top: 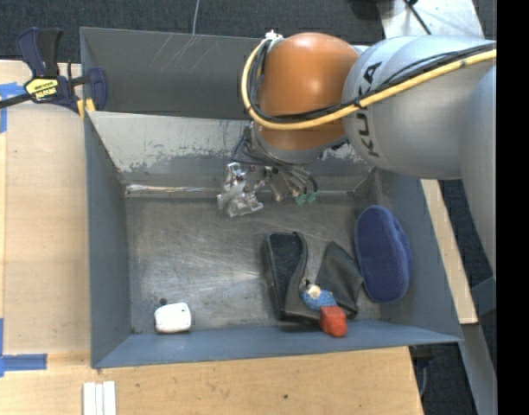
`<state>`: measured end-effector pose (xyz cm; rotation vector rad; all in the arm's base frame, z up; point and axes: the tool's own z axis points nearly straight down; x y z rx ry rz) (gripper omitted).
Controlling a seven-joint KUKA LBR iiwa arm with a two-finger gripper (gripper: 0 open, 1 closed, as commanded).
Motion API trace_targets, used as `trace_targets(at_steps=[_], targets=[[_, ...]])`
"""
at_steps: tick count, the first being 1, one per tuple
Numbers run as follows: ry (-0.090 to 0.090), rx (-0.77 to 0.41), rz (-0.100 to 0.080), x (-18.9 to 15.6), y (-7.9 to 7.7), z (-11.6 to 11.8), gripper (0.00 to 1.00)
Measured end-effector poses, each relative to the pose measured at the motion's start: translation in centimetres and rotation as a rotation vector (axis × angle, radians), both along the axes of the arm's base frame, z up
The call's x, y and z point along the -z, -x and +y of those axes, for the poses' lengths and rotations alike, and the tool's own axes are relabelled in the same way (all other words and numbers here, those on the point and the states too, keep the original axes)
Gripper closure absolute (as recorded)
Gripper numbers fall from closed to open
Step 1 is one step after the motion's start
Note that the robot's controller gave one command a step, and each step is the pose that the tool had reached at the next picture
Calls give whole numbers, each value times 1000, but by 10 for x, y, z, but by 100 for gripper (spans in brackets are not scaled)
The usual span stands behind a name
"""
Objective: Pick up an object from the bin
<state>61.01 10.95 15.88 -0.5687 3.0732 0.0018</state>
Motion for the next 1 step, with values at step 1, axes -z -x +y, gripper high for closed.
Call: trace_targets(at_steps=[1], targets=[[1,-178,11,35,2,90,100]])
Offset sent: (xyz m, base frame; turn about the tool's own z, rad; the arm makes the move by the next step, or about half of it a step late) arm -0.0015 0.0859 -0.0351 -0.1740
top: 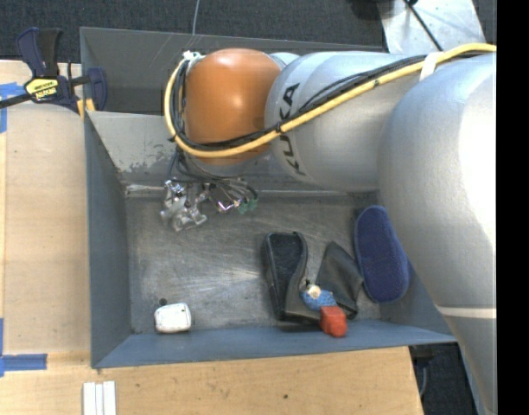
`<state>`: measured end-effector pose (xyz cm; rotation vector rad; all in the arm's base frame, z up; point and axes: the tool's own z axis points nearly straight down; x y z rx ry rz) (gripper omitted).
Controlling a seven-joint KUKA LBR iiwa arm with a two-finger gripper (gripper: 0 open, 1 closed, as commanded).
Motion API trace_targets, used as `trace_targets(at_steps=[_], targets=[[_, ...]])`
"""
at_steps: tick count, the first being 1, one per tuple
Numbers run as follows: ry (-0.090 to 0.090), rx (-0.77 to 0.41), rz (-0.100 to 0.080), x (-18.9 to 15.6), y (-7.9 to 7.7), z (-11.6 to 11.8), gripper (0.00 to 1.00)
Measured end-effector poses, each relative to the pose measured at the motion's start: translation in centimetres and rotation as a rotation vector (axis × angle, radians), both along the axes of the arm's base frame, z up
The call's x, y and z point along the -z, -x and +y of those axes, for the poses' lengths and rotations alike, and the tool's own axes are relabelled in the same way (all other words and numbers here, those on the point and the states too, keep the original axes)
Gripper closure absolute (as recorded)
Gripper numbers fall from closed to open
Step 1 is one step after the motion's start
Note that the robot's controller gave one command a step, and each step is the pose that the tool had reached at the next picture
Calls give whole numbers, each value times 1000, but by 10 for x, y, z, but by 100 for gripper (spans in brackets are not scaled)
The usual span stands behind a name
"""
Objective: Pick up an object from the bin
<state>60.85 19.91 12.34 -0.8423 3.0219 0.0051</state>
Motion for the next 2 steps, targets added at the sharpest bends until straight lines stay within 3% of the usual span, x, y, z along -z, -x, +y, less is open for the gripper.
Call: trace_targets(at_steps=[1,2], targets=[[3,384,4,-6,33,-11,100],[3,383,3,-6,33,-11,0]])
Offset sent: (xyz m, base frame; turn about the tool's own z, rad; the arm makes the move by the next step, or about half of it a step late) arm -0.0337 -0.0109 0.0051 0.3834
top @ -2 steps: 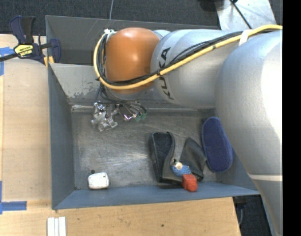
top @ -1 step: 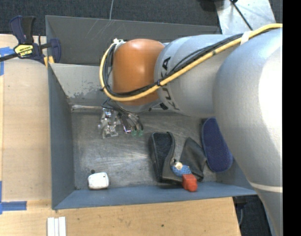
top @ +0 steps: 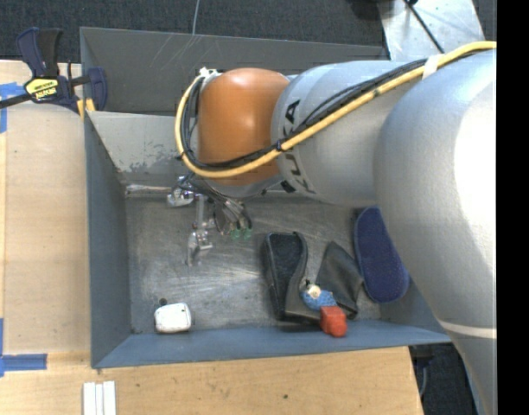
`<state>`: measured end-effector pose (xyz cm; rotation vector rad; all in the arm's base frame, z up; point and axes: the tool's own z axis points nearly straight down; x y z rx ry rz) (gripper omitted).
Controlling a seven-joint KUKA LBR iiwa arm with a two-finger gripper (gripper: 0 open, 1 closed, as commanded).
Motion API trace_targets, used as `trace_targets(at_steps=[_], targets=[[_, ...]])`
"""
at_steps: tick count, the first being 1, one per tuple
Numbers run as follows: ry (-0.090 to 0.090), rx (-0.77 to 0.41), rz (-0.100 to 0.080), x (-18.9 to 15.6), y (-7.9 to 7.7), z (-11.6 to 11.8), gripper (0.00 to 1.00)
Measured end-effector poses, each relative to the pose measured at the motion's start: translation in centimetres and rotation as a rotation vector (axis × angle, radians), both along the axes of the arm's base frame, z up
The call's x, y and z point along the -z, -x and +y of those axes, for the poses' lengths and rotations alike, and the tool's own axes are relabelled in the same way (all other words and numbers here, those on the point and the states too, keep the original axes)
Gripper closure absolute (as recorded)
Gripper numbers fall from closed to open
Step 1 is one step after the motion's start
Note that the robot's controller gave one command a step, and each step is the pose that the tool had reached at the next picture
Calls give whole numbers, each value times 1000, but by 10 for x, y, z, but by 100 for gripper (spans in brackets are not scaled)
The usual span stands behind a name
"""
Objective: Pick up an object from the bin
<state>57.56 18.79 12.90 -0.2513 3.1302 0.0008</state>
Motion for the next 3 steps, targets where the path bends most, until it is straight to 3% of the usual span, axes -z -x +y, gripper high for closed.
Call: trace_targets(at_steps=[1,2,3], targets=[[0,-11,-10,-110,12,-52,0],[3,-539,3,-60,54,-157,0],[5,-752,5,31,25,-160,0]])
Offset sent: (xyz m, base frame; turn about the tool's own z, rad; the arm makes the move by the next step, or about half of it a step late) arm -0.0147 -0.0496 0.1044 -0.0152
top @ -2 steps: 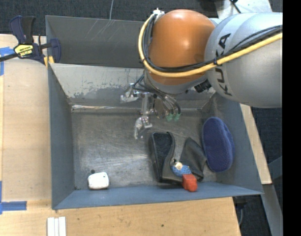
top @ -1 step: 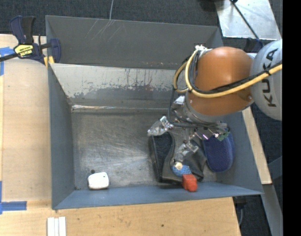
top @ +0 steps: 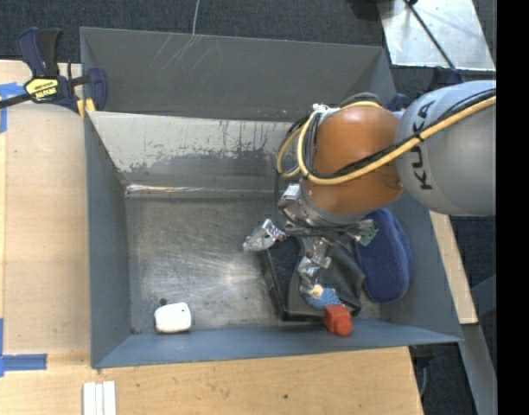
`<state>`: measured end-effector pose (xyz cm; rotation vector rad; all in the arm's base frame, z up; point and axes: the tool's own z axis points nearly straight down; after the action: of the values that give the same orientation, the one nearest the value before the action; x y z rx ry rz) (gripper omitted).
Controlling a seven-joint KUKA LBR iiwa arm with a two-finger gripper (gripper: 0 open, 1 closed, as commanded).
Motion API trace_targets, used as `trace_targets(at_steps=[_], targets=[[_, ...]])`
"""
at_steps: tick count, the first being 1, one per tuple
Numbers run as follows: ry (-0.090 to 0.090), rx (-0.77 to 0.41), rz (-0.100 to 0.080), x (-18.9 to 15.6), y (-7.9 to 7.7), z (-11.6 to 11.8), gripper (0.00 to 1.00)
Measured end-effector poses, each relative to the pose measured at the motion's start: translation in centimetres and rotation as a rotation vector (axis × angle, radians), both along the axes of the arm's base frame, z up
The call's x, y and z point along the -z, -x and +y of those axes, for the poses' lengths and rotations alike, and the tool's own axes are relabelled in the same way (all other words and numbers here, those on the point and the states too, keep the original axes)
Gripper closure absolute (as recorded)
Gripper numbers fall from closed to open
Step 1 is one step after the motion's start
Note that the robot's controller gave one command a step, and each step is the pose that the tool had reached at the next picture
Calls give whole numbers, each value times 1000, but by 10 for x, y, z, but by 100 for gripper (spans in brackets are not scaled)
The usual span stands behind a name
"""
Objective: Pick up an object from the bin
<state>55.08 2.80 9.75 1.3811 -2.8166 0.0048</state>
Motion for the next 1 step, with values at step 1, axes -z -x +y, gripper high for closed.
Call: trace_targets(at_steps=[1], targets=[[9,1,16,1,2,-3,100]])
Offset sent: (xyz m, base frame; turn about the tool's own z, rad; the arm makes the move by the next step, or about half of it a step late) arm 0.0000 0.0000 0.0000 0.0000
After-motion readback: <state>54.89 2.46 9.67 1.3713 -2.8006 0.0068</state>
